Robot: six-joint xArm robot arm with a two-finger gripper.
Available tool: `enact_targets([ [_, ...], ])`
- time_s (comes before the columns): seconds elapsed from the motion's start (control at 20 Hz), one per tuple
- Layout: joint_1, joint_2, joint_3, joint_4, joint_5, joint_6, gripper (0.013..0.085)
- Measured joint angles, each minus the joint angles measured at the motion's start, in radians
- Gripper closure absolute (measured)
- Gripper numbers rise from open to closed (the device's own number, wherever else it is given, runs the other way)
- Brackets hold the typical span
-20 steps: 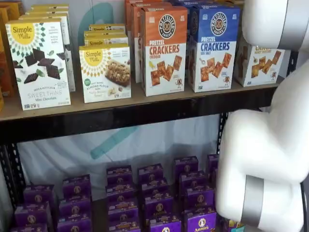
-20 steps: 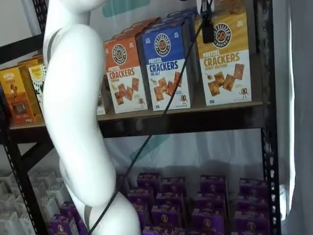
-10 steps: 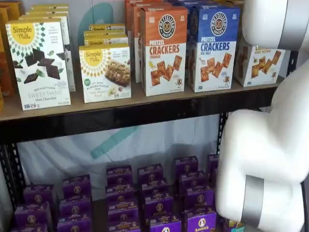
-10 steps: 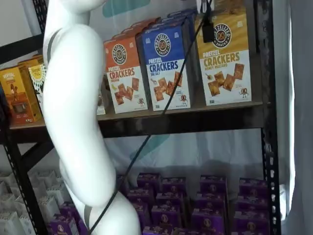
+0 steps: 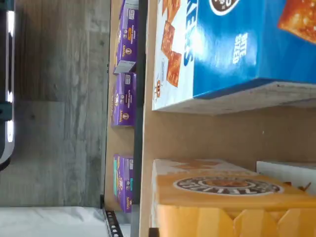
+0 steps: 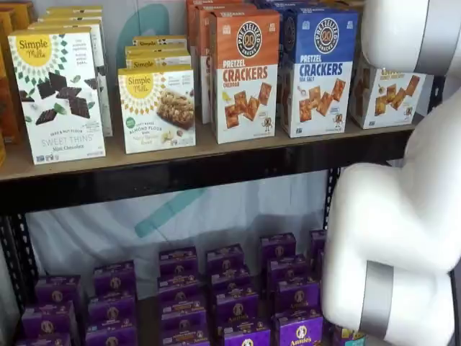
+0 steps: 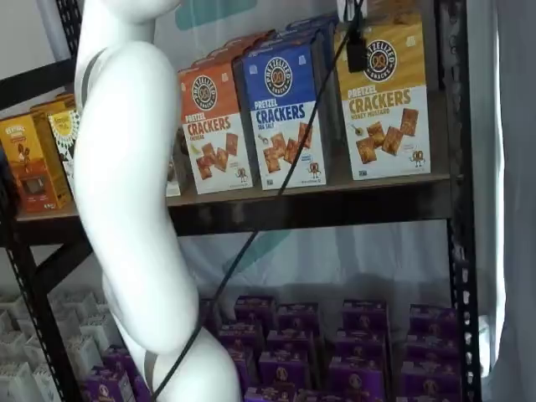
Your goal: Retrieve the yellow and white box located on the top shelf, the sixth one from the left
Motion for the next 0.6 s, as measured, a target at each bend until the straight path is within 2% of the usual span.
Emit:
enact_targets([
  [0.3,-0.004,-0.002,0.000,0.006,0.004,-0.002,0.0370],
  [0.35,-0.005,-0.003,-0.001,0.007,0.005,-0.002,0.0410],
  [0.6,-0.007,-0.001,-0.009,0.007,0.017,-0.002,0.0410],
])
